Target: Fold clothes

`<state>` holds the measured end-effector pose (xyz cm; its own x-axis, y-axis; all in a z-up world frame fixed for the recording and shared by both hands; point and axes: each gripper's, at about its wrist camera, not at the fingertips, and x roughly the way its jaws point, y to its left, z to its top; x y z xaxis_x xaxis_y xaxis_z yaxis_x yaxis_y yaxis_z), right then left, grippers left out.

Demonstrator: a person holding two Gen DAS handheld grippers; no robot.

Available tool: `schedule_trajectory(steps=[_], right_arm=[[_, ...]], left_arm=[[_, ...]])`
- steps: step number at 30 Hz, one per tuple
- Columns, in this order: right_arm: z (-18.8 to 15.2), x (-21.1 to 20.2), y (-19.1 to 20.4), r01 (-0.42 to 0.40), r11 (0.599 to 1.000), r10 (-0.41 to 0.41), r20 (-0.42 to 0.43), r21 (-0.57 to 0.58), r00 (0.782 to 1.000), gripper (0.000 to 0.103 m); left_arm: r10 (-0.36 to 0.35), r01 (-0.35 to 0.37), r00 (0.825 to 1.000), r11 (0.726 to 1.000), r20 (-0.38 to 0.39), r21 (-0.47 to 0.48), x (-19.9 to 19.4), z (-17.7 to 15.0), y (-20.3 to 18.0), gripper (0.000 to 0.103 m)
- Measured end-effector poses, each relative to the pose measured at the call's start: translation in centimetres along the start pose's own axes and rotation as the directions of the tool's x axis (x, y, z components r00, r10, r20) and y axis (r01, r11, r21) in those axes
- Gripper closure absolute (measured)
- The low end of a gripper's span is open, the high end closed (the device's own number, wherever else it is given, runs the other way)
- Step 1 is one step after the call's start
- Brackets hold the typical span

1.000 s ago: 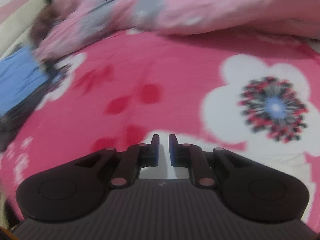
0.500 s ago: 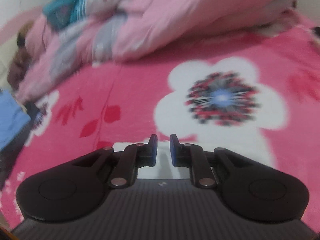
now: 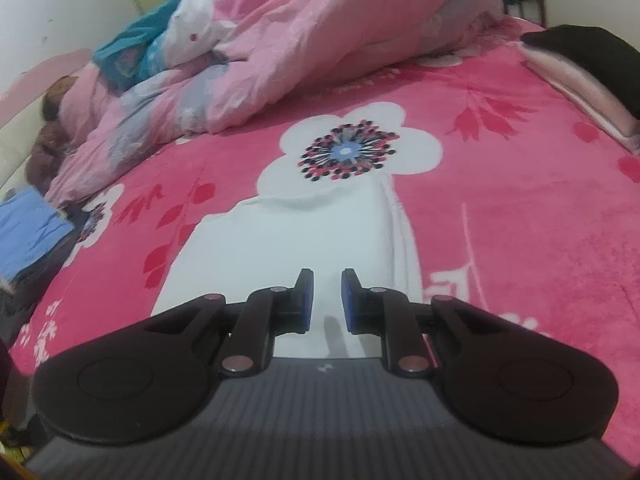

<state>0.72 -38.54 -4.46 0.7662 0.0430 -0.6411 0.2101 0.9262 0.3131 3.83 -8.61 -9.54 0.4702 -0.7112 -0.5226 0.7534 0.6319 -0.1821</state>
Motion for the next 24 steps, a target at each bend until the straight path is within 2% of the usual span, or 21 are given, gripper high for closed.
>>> schedule_trajectory(steps=[4, 9, 12, 13, 15, 16, 17, 18, 21, 24], right_arm=[[-0.1, 1.0, -0.3, -0.039, 0.999, 0.040, 0.017, -0.037, 0.999, 0.089], [2.4, 5.2, -1.7, -0.118, 0.992, 0.120, 0.023, -0.050, 0.993, 0.089], [4.1, 9.2, -3.7, -0.123, 0.992, 0.123, -0.019, -0.028, 0.992, 0.091], [4.7, 10.4, -4.7, -0.127, 0.992, 0.127, -0.027, -0.006, 0.992, 0.095], [5.7, 11.4, -6.1, -0.110, 0.992, 0.111, -0.010, 0.056, 0.994, 0.097], [5.9, 10.9, -5.7, -0.081, 0.996, 0.080, 0.016, 0.025, 0.997, 0.091], [6.1, 10.3, -5.1, -0.047, 0.999, 0.048, 0.046, -0.025, 0.998, 0.091], [6.1, 9.6, -4.4, -0.049, 0.996, 0.054, 0.068, -0.075, 0.996, 0.091], [5.8, 7.6, -2.1, -0.160, 0.974, 0.170, 0.057, -0.158, 0.984, 0.089], [5.7, 8.9, -0.2, -0.249, 0.942, 0.242, -0.059, -0.223, 0.969, 0.088]], left_arm=[[0.045, -0.043, 0.998, 0.999, -0.052, 0.031, 0.2, 0.8, -0.9, 0.047], [0.098, -0.093, 0.989, 0.994, -0.111, 0.055, 0.8, 1.7, -1.9, 0.045], [0.121, -0.112, 0.984, 0.991, -0.133, 0.071, 1.1, 2.0, -2.5, 0.043], [0.128, -0.118, 0.982, 0.990, -0.138, 0.078, 1.2, 2.1, -2.6, 0.042], [0.136, -0.126, 0.980, 0.989, -0.146, 0.082, 1.3, 2.2, -2.8, 0.042], [0.138, -0.128, 0.979, 0.989, -0.149, 0.079, 1.3, 2.2, -2.9, 0.042], [0.140, -0.129, 0.978, 0.989, -0.153, 0.075, 1.3, 2.3, -2.9, 0.041], [0.139, -0.130, 0.978, 0.989, -0.158, 0.069, 1.4, 2.4, -2.8, 0.041], [0.130, -0.123, 0.977, 0.991, -0.166, 0.051, 1.4, 2.6, -2.6, 0.041], [0.124, -0.117, 0.978, 0.992, -0.166, 0.053, 1.5, 2.5, -2.5, 0.041]])
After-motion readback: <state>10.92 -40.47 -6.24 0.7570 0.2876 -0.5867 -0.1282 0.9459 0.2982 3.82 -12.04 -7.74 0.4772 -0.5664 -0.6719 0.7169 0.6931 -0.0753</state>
